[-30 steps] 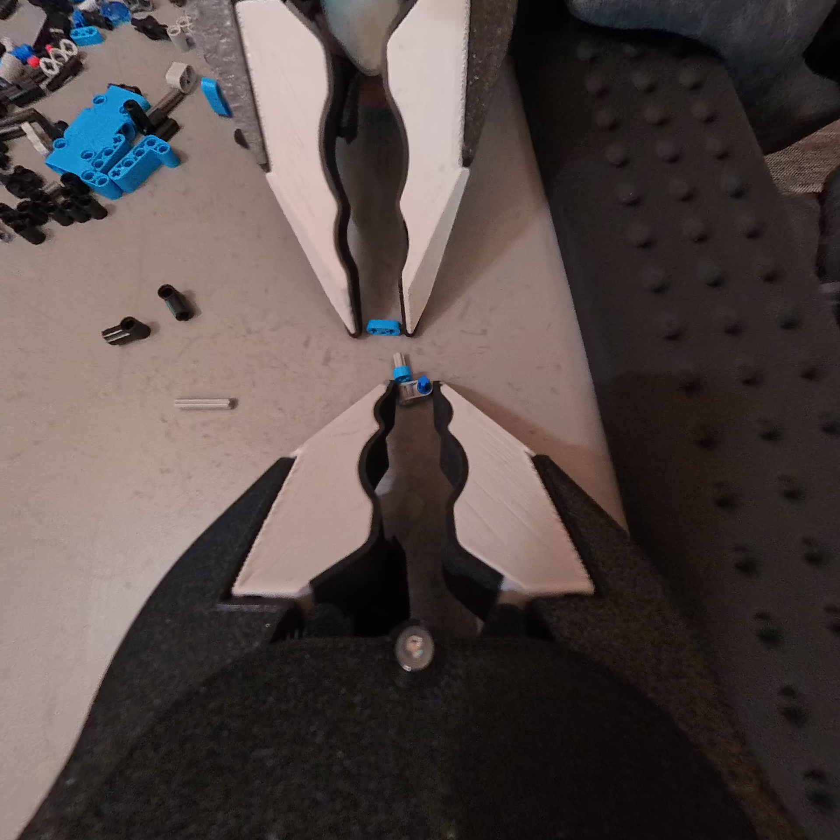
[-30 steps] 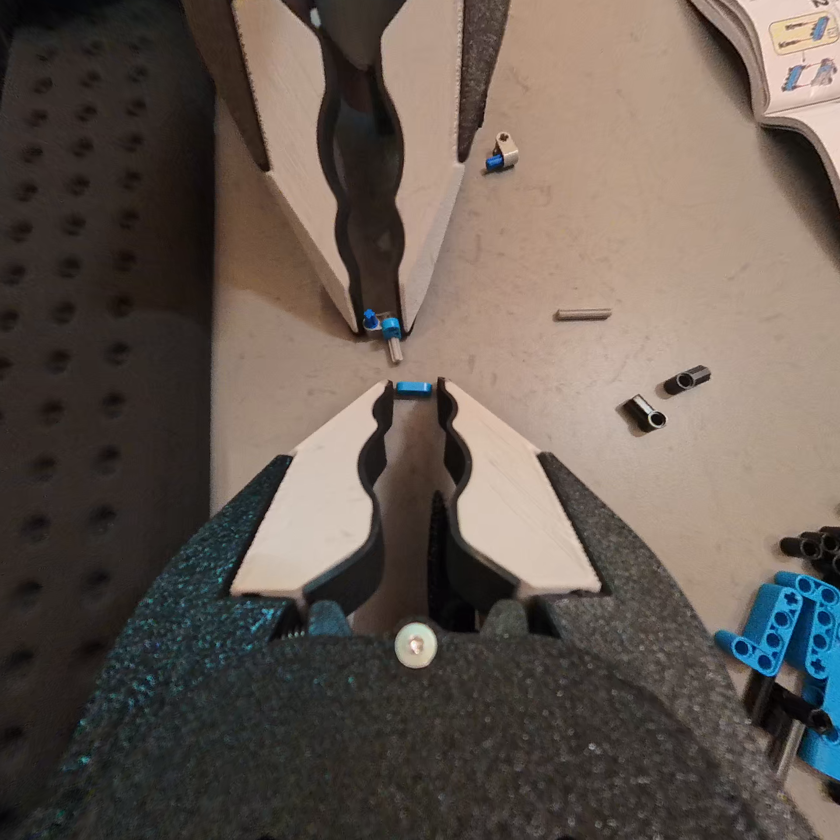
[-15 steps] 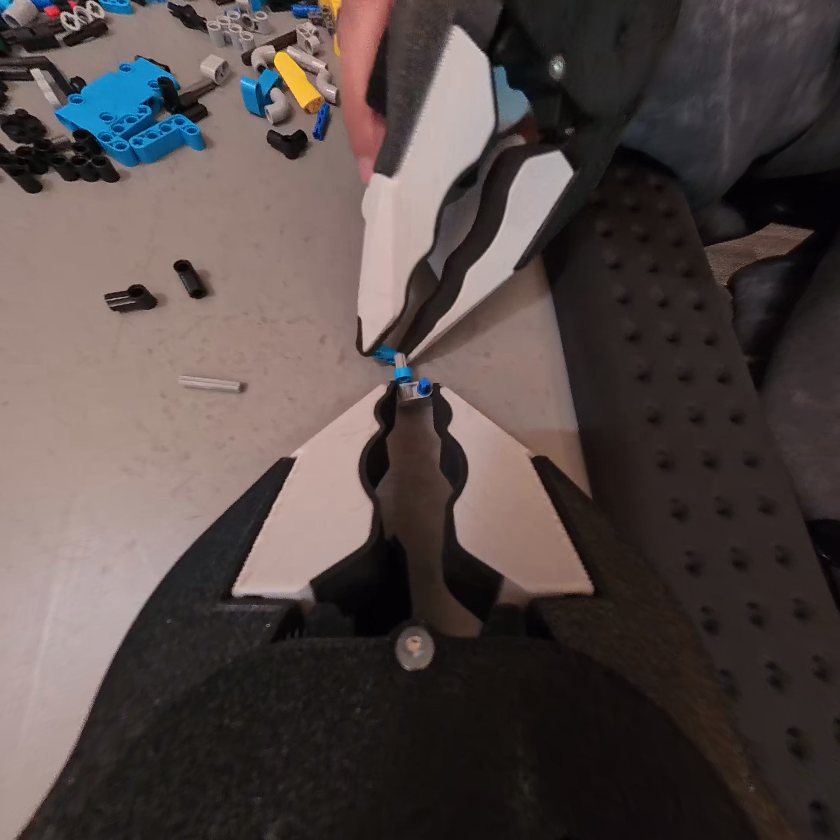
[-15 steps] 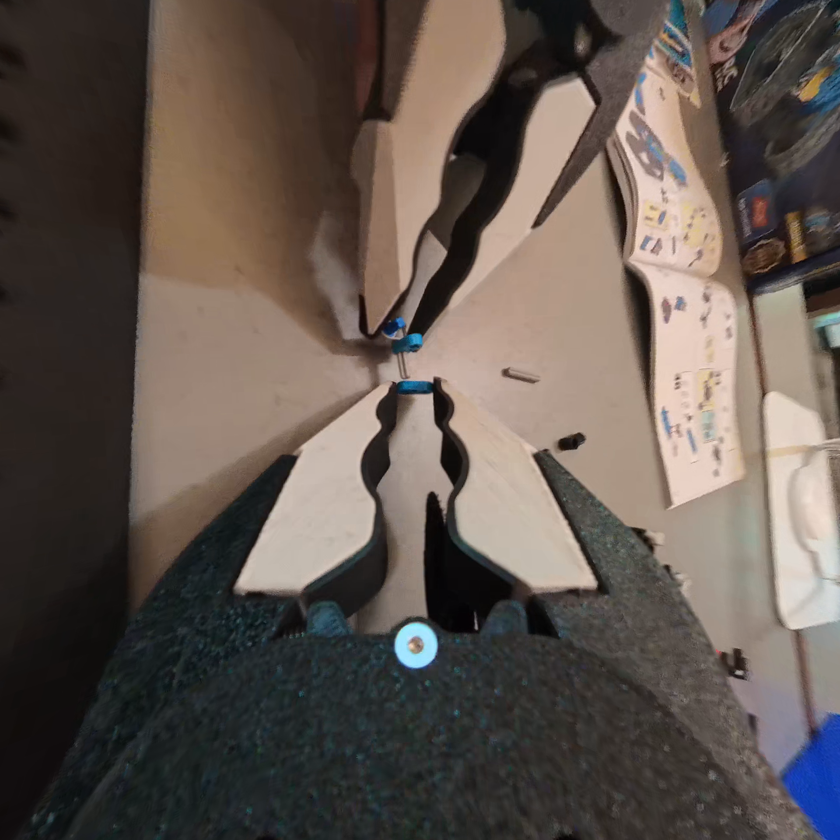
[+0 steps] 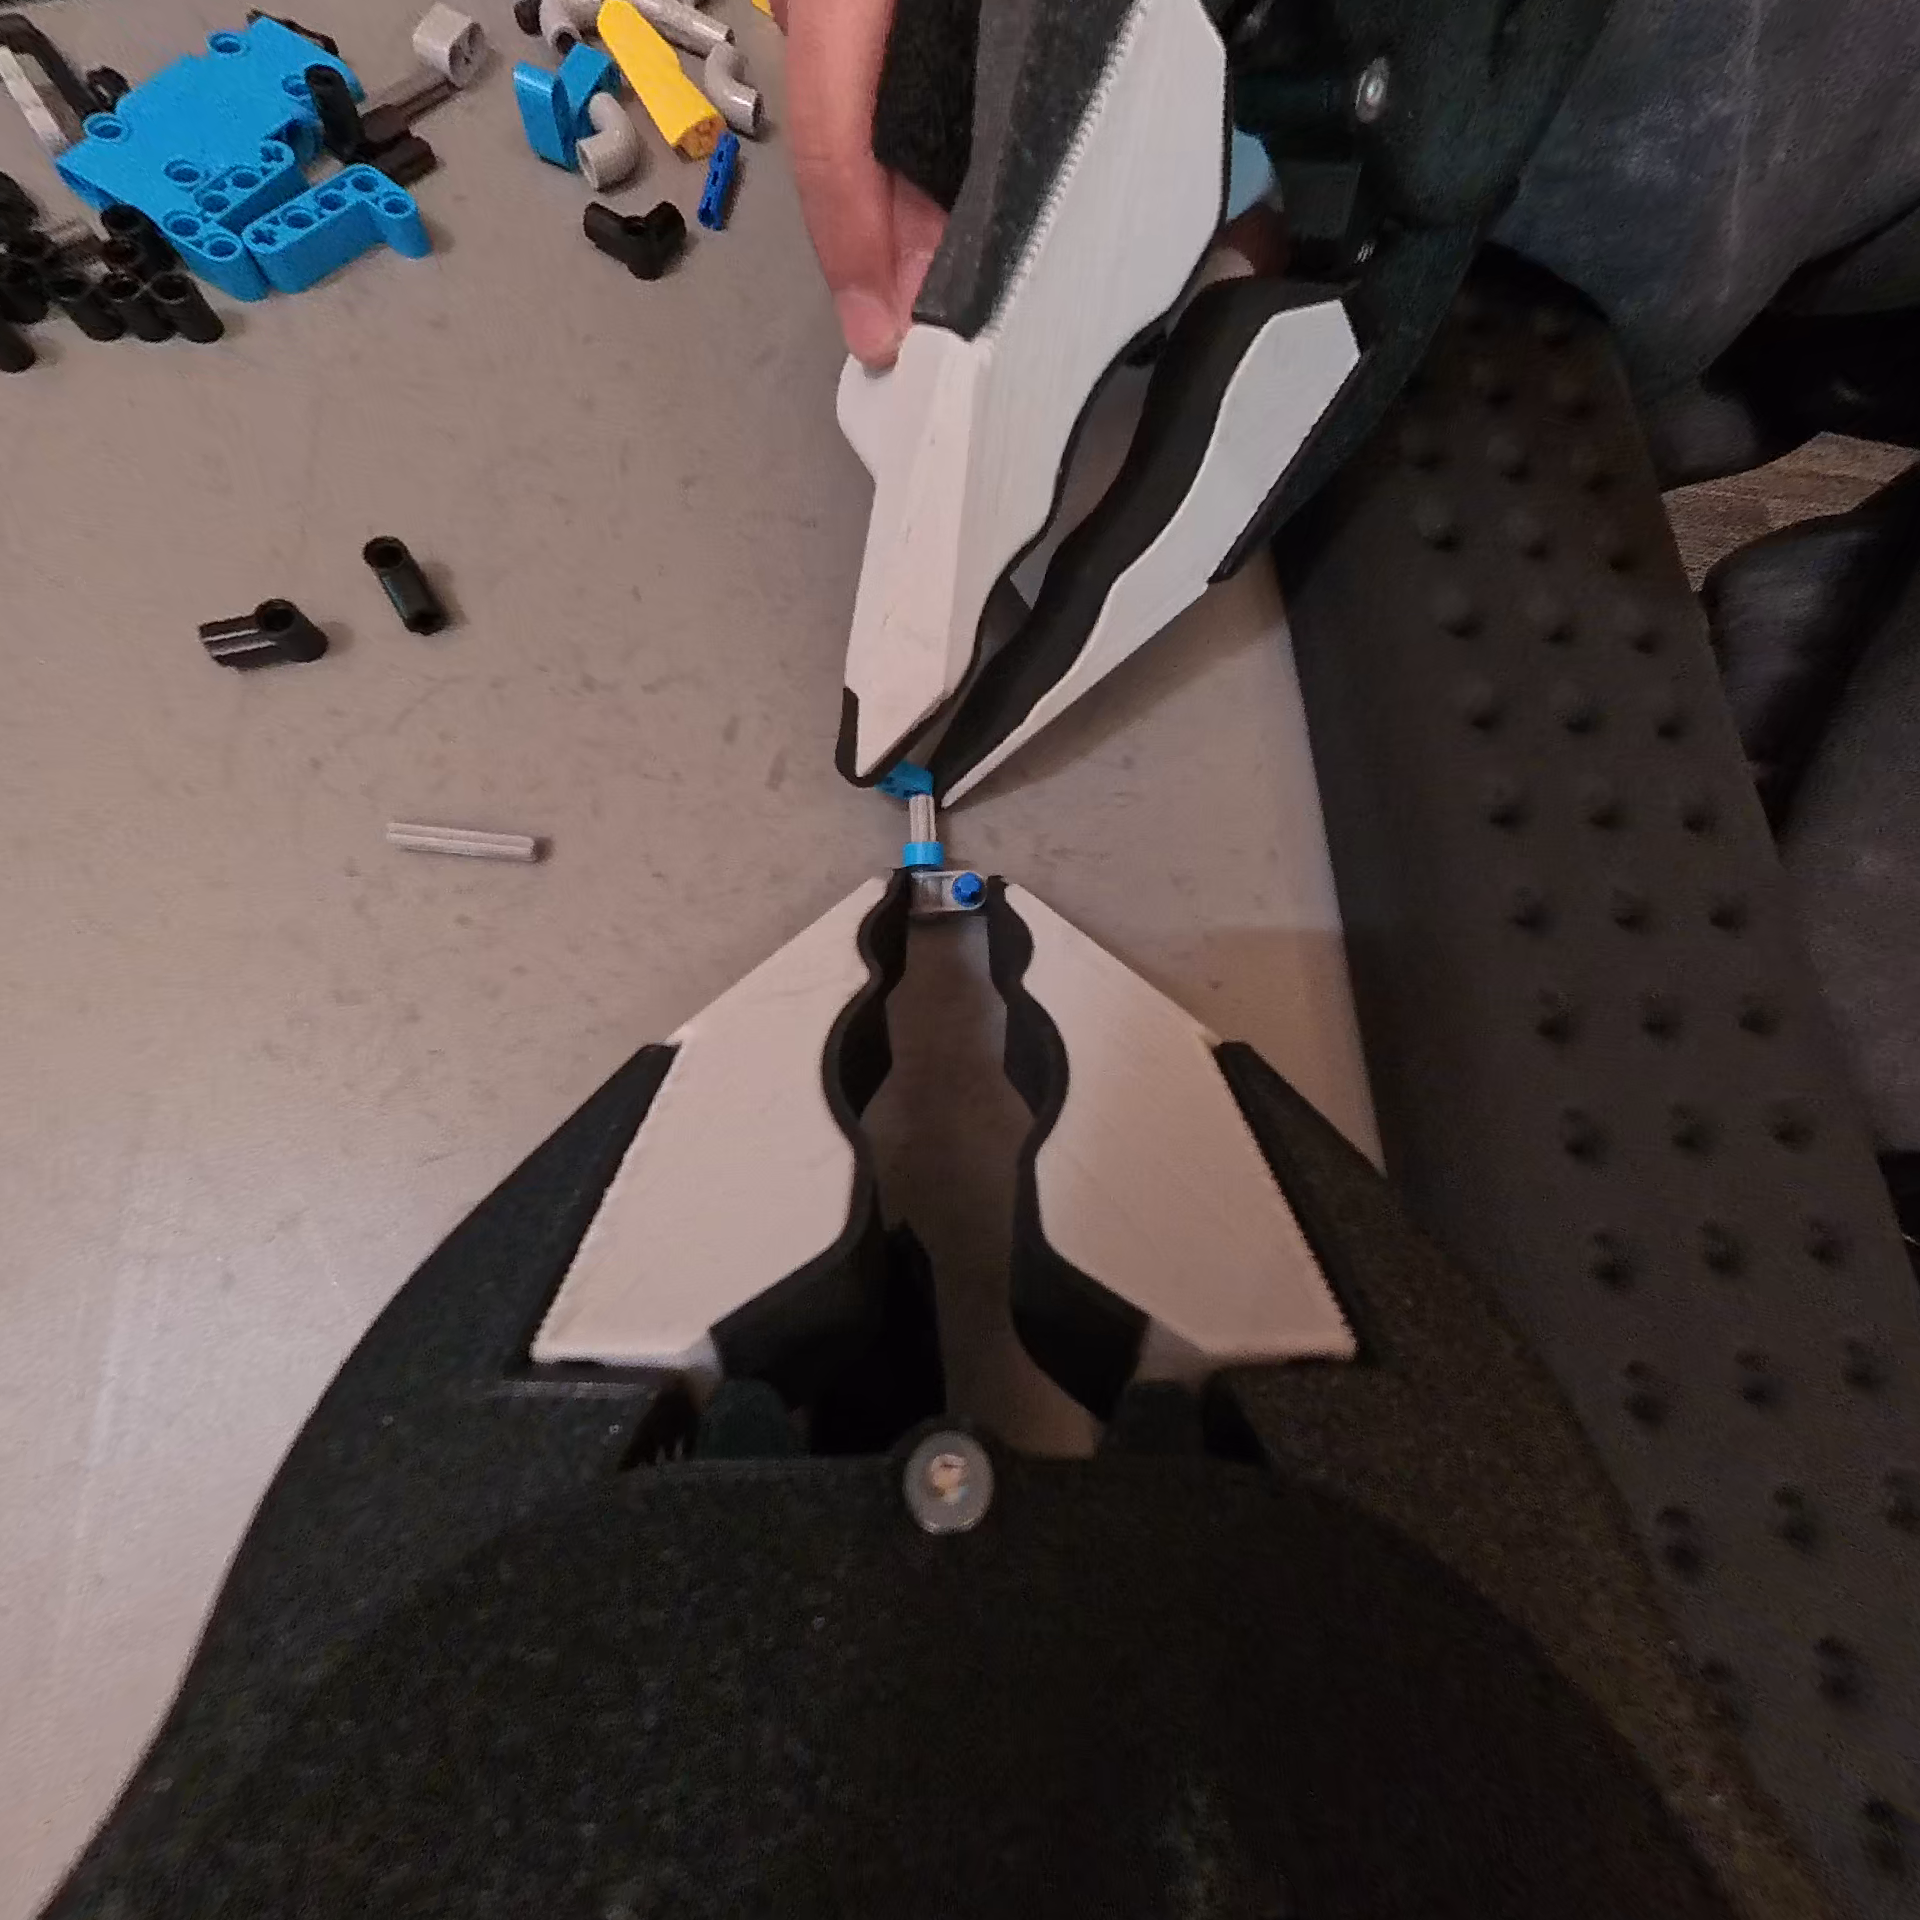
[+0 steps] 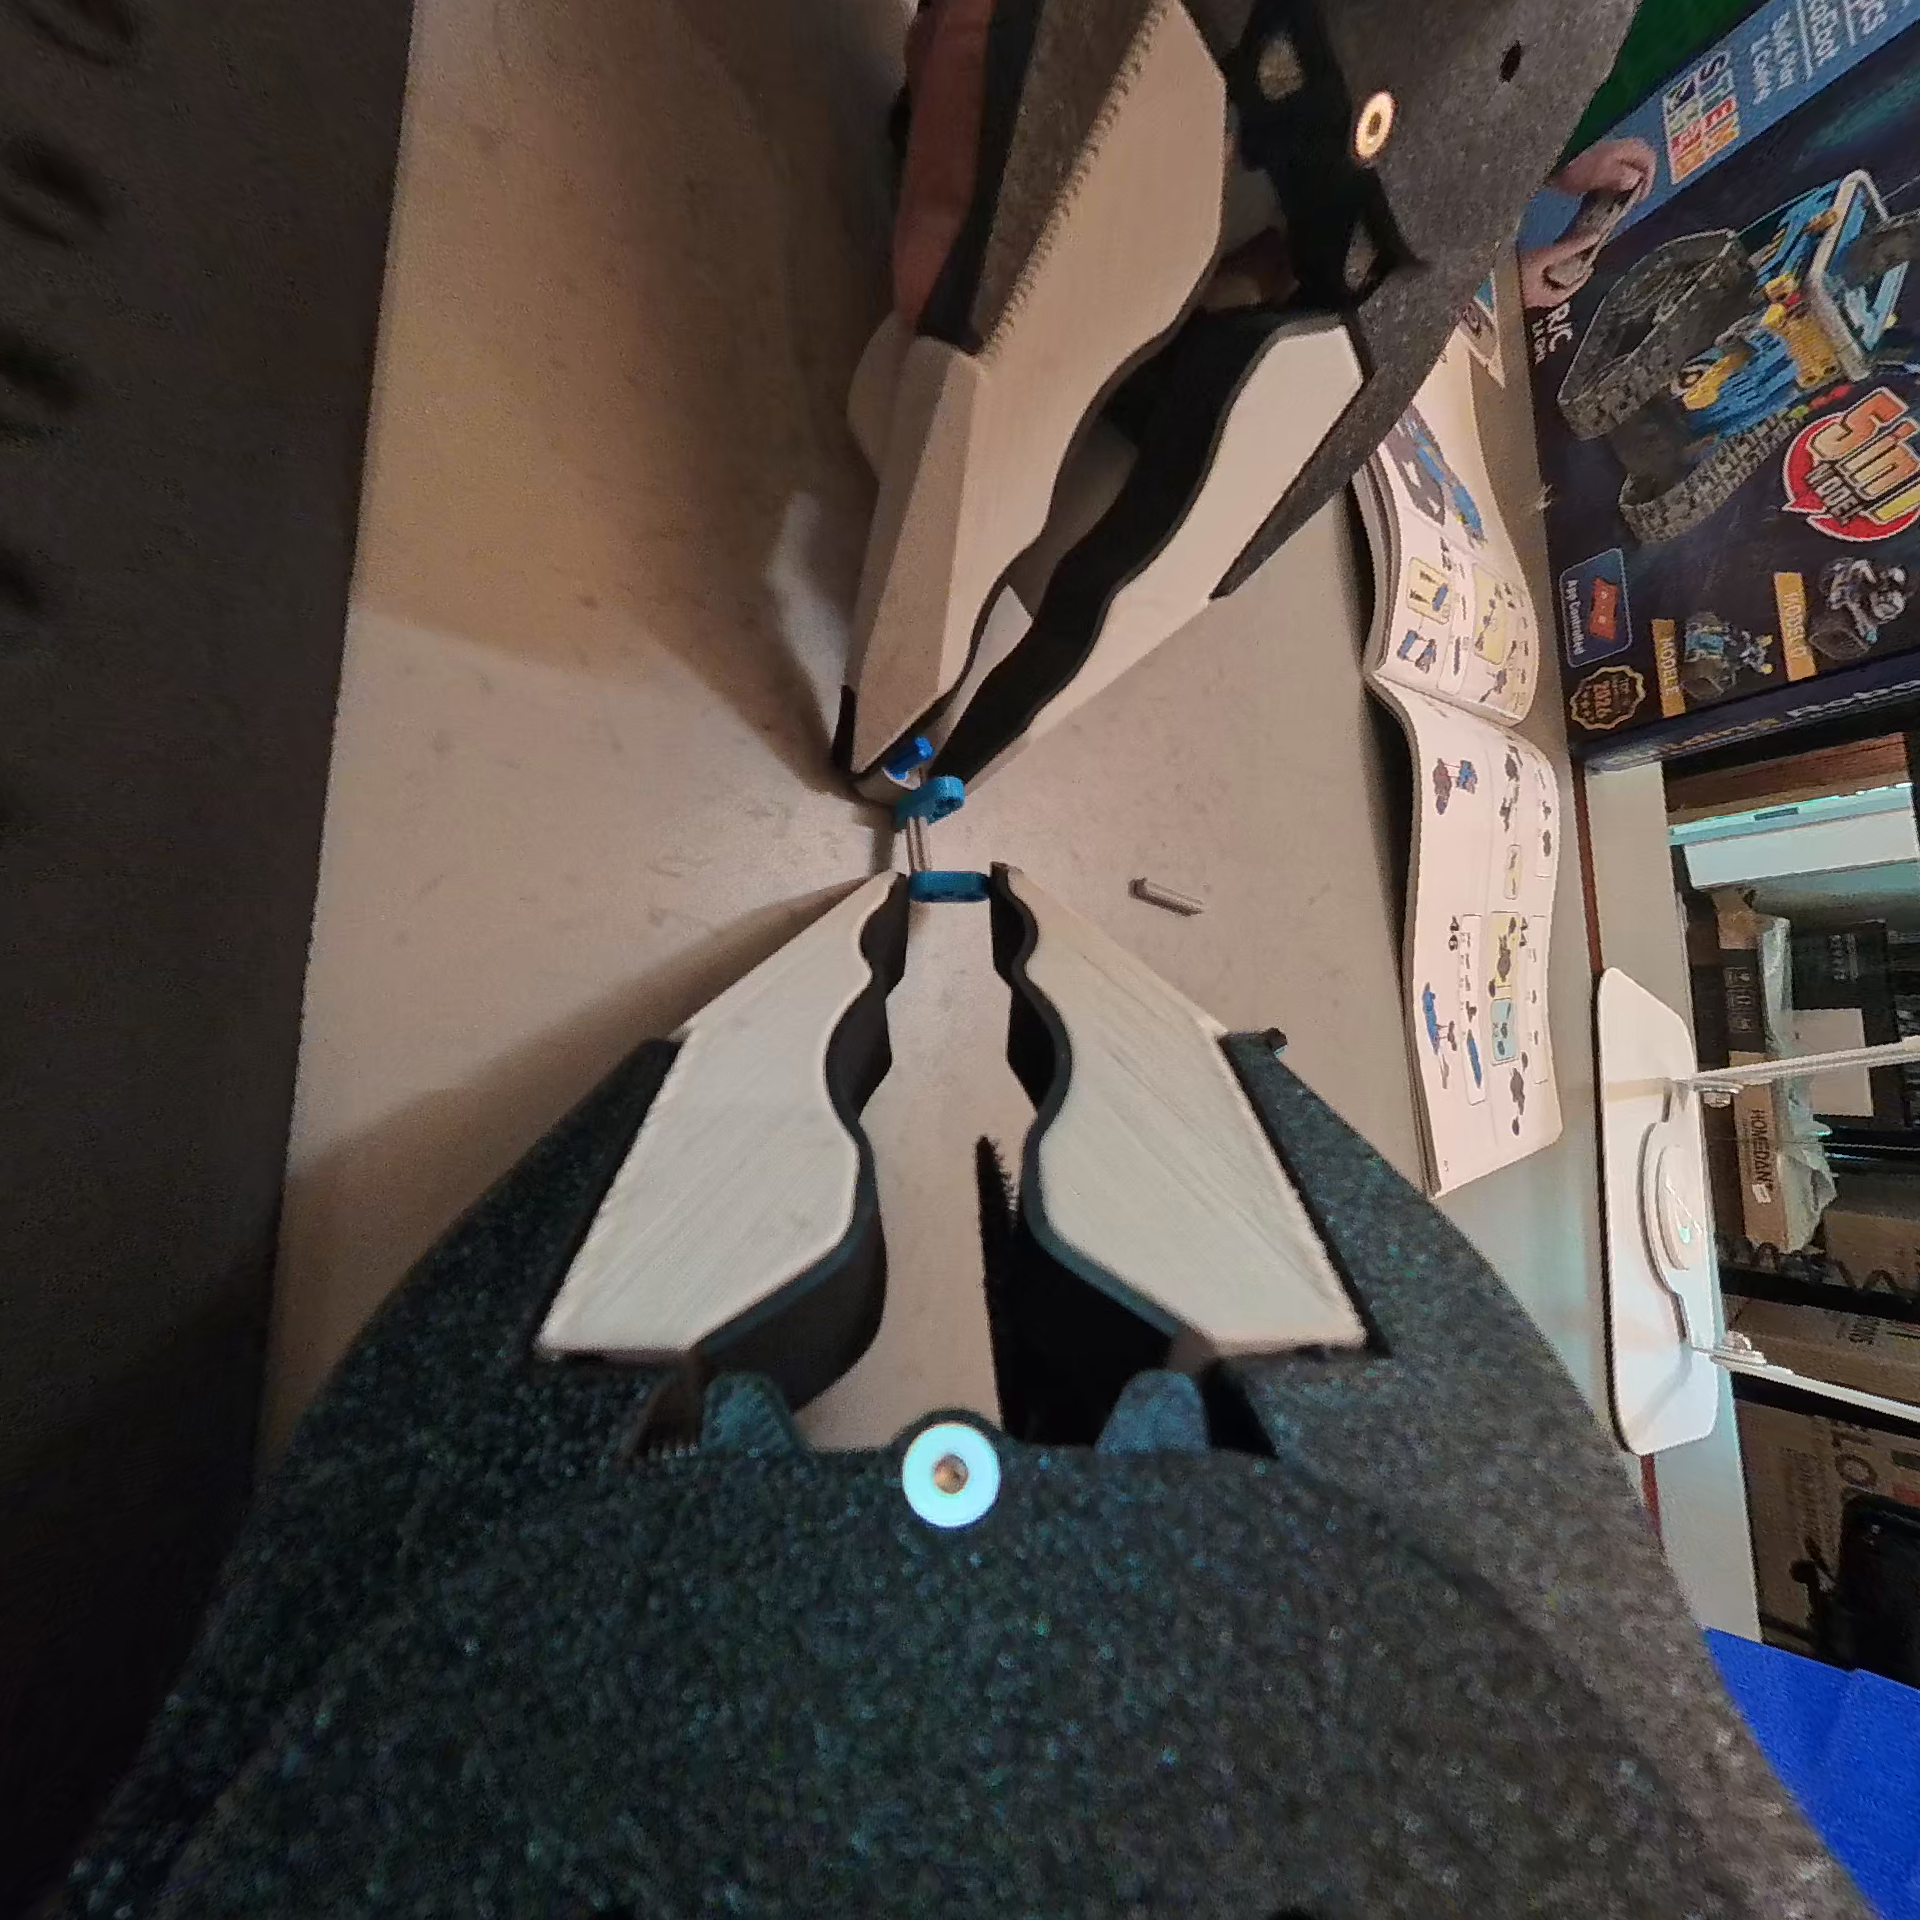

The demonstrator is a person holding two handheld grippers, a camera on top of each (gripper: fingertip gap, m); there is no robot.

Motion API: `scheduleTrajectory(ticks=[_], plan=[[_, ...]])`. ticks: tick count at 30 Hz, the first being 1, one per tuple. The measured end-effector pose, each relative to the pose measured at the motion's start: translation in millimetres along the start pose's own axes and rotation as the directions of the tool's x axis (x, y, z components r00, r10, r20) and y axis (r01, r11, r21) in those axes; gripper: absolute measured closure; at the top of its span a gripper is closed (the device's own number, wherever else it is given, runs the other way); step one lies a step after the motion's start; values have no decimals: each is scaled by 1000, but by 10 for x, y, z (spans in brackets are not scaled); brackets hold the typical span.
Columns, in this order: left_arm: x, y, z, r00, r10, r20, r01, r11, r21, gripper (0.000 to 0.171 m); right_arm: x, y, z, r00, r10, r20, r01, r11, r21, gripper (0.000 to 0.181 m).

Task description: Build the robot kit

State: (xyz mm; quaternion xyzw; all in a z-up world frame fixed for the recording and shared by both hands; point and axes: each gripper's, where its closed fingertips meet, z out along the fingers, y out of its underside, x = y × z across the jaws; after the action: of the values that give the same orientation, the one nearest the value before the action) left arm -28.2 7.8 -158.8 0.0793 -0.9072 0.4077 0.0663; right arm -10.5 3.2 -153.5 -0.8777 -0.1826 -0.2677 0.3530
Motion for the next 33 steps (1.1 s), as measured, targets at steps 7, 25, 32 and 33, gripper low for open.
scheduleTrajectory(ticks=[7,25,32,33], plan=[[-9,-3,1,1000,-18,-7,18,1000,1,158,-4,-6,0,1000,-20,-8,20,1000,-4,166],[-22,-9,11,1000,-3,14,3,1000,-1,157,-80,-1,-33,943,278,183,-287,958,26,163],[24,27,-11,999,43,27,-42,999,-12,157,-8,-55,-197,767,535,356,-578,816,21,149],[24,27,-12,999,41,28,-41,999,-11,157,0,10,-168,735,578,354,-614,789,-12,149]])
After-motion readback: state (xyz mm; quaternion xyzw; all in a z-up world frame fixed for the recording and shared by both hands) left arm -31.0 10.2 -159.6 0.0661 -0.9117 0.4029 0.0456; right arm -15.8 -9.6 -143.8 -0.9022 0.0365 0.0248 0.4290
